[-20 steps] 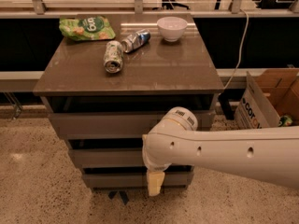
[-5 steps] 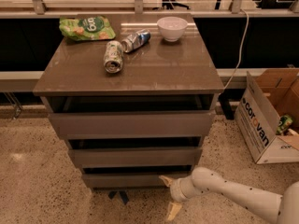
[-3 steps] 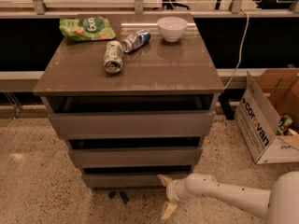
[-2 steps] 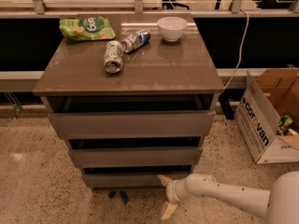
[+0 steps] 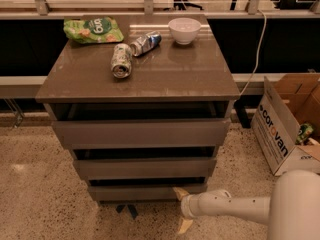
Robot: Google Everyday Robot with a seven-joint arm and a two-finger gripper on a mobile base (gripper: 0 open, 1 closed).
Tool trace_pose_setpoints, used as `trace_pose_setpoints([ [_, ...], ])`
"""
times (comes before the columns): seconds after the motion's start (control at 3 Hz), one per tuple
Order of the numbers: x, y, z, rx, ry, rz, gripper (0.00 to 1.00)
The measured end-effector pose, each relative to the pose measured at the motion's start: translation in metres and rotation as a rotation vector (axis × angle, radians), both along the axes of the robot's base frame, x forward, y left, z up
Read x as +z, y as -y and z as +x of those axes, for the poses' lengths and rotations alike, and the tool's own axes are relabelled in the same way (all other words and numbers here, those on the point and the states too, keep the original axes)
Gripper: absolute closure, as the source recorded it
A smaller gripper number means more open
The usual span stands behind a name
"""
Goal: Open bottom drawer
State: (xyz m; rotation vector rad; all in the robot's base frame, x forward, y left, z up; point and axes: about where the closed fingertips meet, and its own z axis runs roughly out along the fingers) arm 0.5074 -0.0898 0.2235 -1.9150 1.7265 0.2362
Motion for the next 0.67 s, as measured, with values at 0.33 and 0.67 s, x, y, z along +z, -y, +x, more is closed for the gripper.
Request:
trace_pose_setpoints([
  [0.33,-0.015,0.007,0.005,-0.053,0.015,0.045,0.00],
  [0.67,-0.015,0.004,0.017,-0.035,0.068,0.085,0.00],
])
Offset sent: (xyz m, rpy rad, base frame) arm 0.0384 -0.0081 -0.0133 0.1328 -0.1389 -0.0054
